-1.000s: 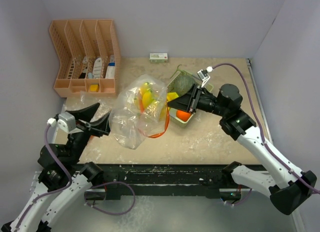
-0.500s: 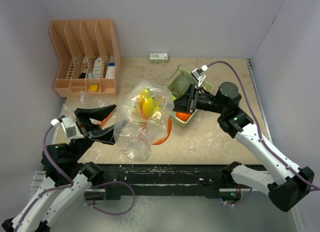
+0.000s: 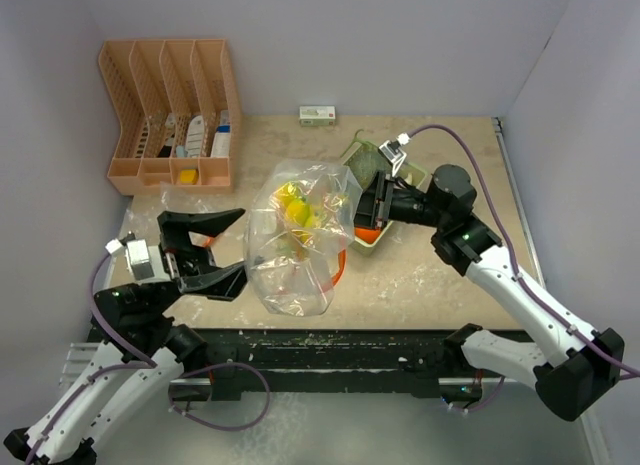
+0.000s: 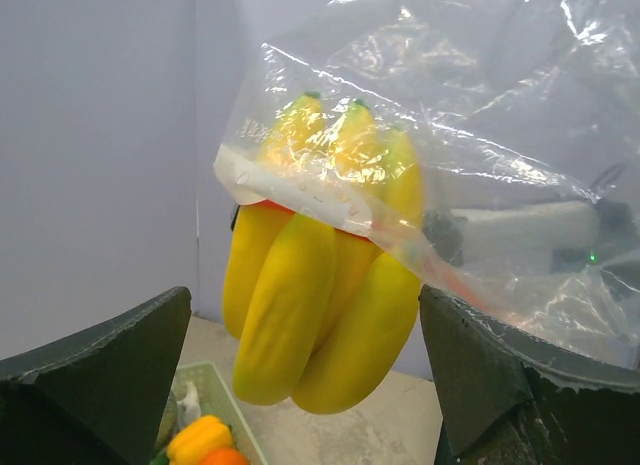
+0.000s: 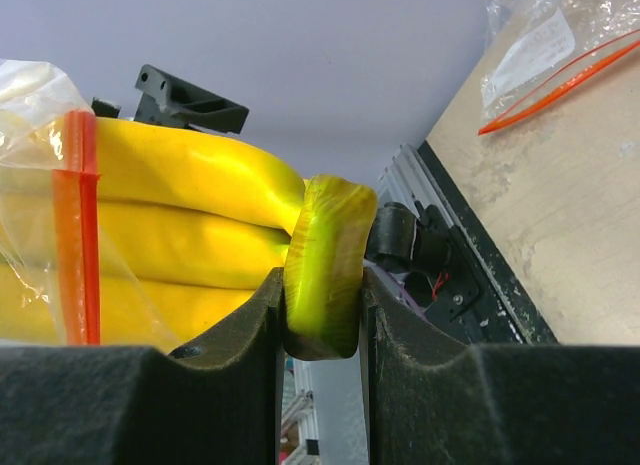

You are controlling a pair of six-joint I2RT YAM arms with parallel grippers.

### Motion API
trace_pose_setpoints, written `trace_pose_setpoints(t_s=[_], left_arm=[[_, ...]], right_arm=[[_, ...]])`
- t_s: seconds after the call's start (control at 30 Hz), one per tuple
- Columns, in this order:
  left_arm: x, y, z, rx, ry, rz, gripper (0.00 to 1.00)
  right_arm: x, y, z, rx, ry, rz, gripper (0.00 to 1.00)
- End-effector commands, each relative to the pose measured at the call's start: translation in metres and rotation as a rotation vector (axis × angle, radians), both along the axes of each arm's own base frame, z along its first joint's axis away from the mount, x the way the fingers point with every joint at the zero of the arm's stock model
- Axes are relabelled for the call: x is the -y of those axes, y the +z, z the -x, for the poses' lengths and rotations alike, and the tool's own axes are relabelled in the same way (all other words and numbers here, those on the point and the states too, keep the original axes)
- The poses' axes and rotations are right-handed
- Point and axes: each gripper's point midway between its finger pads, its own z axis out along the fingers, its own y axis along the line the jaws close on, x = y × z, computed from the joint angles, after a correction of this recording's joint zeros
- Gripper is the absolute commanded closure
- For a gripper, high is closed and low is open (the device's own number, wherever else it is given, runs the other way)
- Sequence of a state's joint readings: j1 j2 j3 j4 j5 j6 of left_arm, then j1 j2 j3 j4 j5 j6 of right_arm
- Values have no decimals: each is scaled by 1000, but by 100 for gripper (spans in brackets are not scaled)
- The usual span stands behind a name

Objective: Place the food in the zip-top bag and seal the zipper
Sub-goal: Place the fake fruit in the zipper food storage bag.

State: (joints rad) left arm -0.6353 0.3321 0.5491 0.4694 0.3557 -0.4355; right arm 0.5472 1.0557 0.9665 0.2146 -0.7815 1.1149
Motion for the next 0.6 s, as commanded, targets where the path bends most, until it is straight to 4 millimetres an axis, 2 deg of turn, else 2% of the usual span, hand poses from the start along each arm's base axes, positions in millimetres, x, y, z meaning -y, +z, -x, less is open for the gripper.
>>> trace_pose_setpoints(t_s=[0.0,0.33,0.57], left_arm=[[-2,13,16,136,-34,46,1],[10,33,5,200,-32,44,1],[9,35,4,203,-27,54,1]], right_arm=[[0,9,1,45,19,-23,100],[-2,1,-3,28,13,-10,100],[-2,-13,-8,2,-3,21,100]])
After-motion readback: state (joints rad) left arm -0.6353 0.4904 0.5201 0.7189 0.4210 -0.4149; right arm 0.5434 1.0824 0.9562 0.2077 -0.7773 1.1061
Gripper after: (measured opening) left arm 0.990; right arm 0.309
